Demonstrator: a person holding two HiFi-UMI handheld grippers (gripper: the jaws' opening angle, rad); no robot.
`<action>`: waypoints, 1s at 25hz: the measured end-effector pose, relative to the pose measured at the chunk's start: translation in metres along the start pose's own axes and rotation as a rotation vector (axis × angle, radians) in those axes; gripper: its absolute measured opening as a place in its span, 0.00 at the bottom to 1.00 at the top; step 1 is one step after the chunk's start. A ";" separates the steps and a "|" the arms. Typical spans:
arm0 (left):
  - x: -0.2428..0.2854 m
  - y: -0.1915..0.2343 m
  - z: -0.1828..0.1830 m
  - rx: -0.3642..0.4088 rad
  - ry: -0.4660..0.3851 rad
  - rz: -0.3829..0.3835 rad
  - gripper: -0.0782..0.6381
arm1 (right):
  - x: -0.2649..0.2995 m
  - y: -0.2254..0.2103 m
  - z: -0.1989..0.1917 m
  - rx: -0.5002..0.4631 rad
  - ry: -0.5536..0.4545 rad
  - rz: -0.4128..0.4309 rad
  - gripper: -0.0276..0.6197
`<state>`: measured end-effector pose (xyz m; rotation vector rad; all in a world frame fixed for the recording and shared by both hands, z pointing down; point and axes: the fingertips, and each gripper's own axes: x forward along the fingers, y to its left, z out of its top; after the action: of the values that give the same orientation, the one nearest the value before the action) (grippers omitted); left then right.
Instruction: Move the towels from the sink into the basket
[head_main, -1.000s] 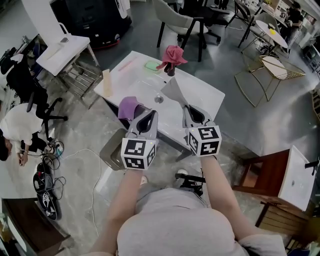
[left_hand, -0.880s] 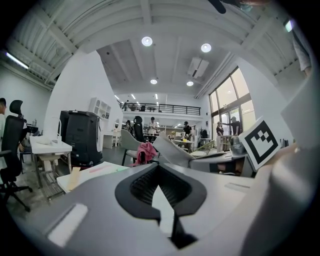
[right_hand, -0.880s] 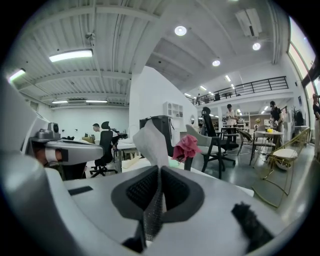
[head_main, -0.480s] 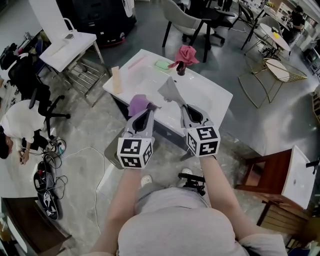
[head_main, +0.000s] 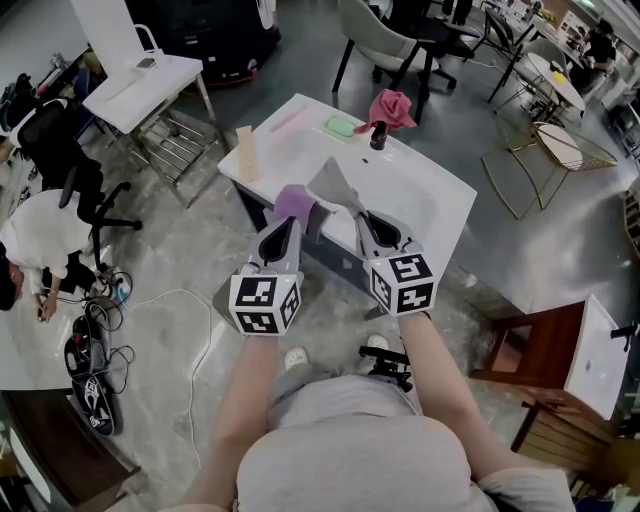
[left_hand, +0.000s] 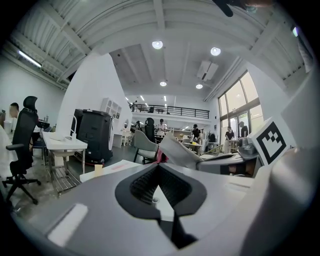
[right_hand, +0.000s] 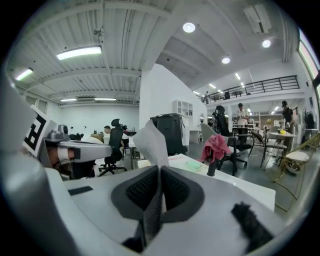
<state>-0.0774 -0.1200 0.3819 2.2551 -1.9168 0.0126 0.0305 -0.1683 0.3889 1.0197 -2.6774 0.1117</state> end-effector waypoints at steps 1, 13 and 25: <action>-0.002 0.005 0.000 -0.004 -0.001 0.006 0.12 | 0.003 0.004 0.000 0.000 0.003 0.007 0.09; -0.031 0.071 -0.008 -0.032 0.005 0.100 0.12 | 0.042 0.059 0.001 -0.036 0.032 0.097 0.09; -0.064 0.116 -0.026 -0.040 0.042 0.138 0.12 | 0.074 0.125 -0.006 -0.050 0.055 0.186 0.09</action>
<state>-0.1989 -0.0716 0.4153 2.0763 -2.0281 0.0398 -0.1041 -0.1210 0.4181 0.7401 -2.7052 0.1073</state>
